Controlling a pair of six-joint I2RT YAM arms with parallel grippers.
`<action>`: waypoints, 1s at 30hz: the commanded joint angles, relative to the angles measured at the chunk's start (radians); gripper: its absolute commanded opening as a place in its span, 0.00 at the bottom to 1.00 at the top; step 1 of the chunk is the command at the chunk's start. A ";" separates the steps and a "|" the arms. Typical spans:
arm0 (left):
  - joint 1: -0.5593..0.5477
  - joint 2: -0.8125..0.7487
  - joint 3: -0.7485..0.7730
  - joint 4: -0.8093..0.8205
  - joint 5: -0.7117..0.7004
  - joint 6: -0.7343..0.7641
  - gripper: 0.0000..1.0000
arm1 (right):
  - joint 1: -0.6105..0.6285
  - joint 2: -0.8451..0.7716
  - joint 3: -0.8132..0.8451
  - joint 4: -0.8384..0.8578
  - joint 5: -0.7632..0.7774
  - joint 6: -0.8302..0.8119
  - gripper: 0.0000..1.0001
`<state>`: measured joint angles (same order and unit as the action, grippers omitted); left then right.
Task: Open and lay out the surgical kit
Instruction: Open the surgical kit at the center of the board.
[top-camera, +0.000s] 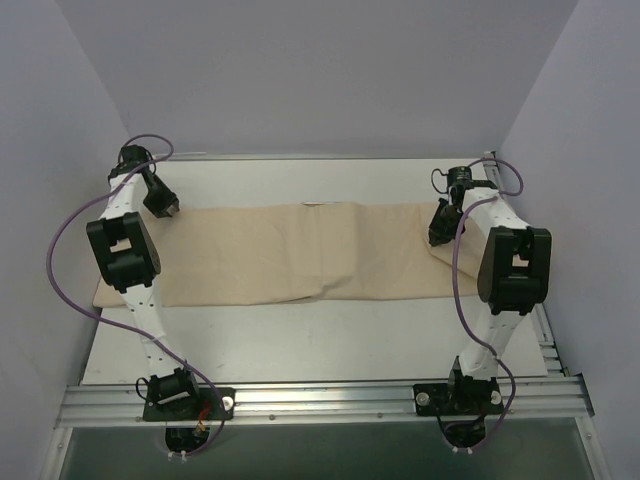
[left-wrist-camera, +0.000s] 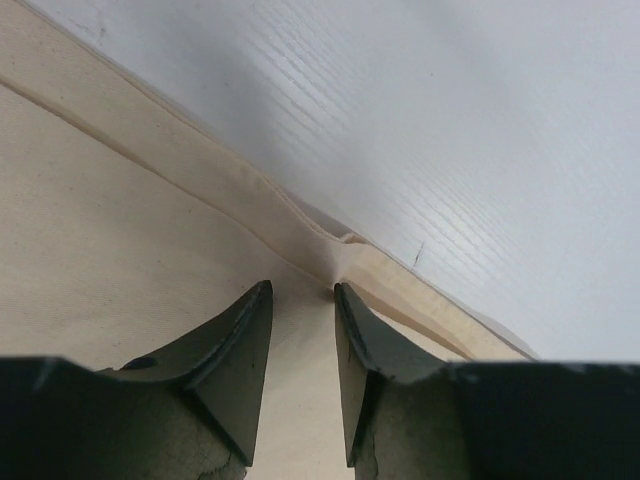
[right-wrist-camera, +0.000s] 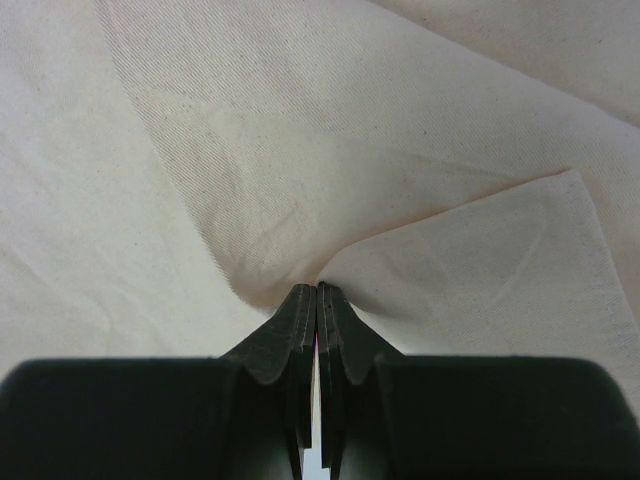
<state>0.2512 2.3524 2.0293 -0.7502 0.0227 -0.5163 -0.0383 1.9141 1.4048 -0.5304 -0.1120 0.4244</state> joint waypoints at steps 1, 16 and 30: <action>0.002 -0.061 0.005 0.029 0.025 -0.001 0.40 | 0.005 0.013 0.022 -0.025 -0.009 -0.010 0.00; -0.018 0.047 0.144 -0.058 0.010 0.004 0.54 | 0.005 0.007 0.020 -0.028 -0.005 -0.013 0.00; -0.035 0.021 0.101 -0.064 0.008 0.050 0.44 | 0.005 -0.007 -0.001 -0.019 -0.005 -0.004 0.00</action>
<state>0.2176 2.4001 2.1284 -0.8047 0.0349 -0.4931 -0.0383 1.9251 1.4048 -0.5297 -0.1135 0.4183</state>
